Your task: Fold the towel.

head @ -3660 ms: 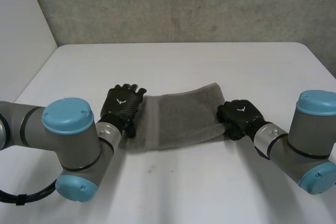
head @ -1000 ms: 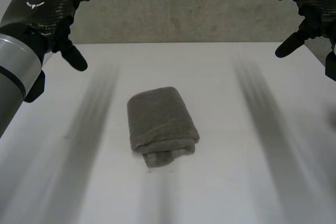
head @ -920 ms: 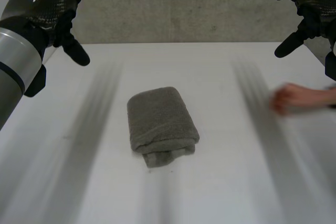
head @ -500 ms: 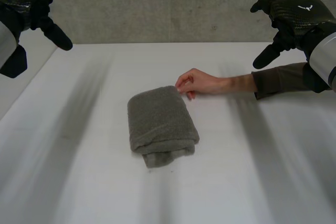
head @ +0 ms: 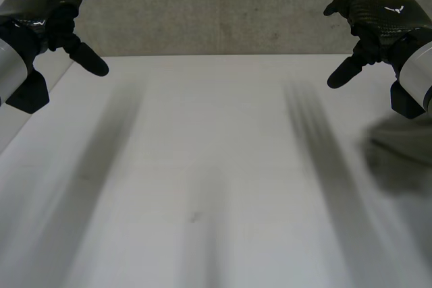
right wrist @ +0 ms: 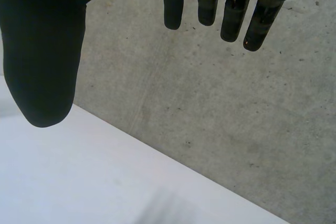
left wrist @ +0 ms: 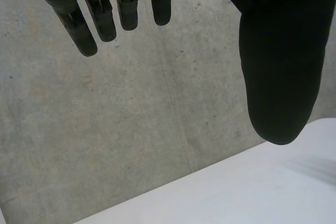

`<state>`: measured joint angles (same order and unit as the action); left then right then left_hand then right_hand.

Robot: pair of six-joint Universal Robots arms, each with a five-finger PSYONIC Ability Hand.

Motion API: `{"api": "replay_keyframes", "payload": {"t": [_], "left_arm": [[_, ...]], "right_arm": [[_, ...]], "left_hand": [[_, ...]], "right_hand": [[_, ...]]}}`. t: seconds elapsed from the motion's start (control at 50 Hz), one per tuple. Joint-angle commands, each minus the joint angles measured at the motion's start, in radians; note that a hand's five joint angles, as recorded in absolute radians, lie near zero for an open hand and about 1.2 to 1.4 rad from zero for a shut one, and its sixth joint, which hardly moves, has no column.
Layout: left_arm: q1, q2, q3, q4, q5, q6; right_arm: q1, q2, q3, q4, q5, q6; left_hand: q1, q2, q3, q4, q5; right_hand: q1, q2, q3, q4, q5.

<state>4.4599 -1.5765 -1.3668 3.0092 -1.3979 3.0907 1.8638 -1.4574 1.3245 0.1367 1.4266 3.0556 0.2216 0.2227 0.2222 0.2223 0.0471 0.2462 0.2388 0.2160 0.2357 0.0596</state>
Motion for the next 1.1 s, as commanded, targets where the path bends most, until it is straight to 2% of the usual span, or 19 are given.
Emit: {"api": "replay_keyframes", "payload": {"t": [0.02, 0.14, 0.24, 1.1], "left_arm": [[-0.004, 0.024, -0.003, -0.004, -0.077, 0.009], [-0.014, 0.039, -0.021, -0.003, -0.102, 0.036], [-0.06, 0.042, -0.031, -0.004, -0.104, 0.057], [-0.071, 0.038, -0.029, 0.004, -0.104, 0.065]], "right_arm": [[0.002, 0.002, 0.005, -0.002, 0.0, -0.001], [0.003, 0.003, 0.007, -0.002, 0.0, -0.001], [0.002, 0.003, 0.005, -0.002, 0.0, -0.001], [-0.002, 0.003, 0.007, -0.003, 0.0, -0.001]], "left_hand": [[0.03, 0.029, 0.03, 0.029, 0.03], [0.027, 0.026, 0.027, 0.026, 0.027], [0.024, 0.023, 0.024, 0.024, 0.024], [-0.026, -0.027, -0.026, -0.026, -0.026]], "right_hand": [[-0.072, -0.064, -0.042, -0.061, -0.06], [-0.072, -0.064, -0.042, -0.061, -0.06], [-0.072, -0.064, -0.042, -0.061, -0.06], [-0.072, -0.064, -0.042, -0.061, -0.06]]}}
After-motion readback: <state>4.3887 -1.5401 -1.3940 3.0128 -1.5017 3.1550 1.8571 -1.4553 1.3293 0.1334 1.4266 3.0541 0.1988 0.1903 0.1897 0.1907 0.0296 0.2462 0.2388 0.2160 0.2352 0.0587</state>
